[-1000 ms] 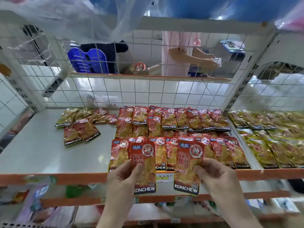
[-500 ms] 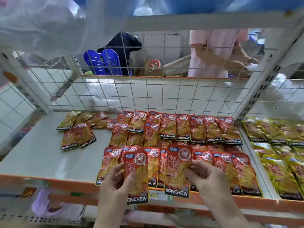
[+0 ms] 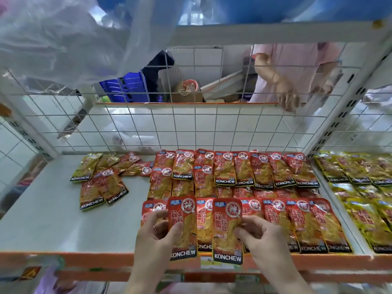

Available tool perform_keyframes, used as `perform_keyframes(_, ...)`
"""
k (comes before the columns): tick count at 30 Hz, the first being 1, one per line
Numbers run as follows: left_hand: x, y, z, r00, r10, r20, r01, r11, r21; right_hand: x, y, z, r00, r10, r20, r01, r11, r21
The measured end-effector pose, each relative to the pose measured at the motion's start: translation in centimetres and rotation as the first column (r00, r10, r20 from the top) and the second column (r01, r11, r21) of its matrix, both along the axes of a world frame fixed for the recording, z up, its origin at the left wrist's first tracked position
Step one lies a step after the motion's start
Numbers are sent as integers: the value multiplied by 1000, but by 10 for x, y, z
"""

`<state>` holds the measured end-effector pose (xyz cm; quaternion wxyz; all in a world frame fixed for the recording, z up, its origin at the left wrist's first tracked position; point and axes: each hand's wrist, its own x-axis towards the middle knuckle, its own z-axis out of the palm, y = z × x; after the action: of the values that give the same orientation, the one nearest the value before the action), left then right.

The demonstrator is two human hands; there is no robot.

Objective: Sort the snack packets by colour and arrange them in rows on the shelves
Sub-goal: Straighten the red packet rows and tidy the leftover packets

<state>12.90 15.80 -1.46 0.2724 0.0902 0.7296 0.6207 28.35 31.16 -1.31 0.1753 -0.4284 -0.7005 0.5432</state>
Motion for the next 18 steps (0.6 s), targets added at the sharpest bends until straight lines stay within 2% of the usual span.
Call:
perform_keyframes(9, -13, 2, -21, 981, -136, -138, 118, 985, -128, -11, 3, -18, 997, -28, 66, 18, 989, 148)
perform_keyframes(14, -9, 6, -27, 930, -229, -287, 169, 961, -219, -15, 5, -27, 993, -24, 117, -6, 967, 254)
perform_keyframes(18, -5, 8, -31, 879, -266, -396, 149, 942, -301, -13, 4, -30, 992, -19, 126, -20, 954, 300)
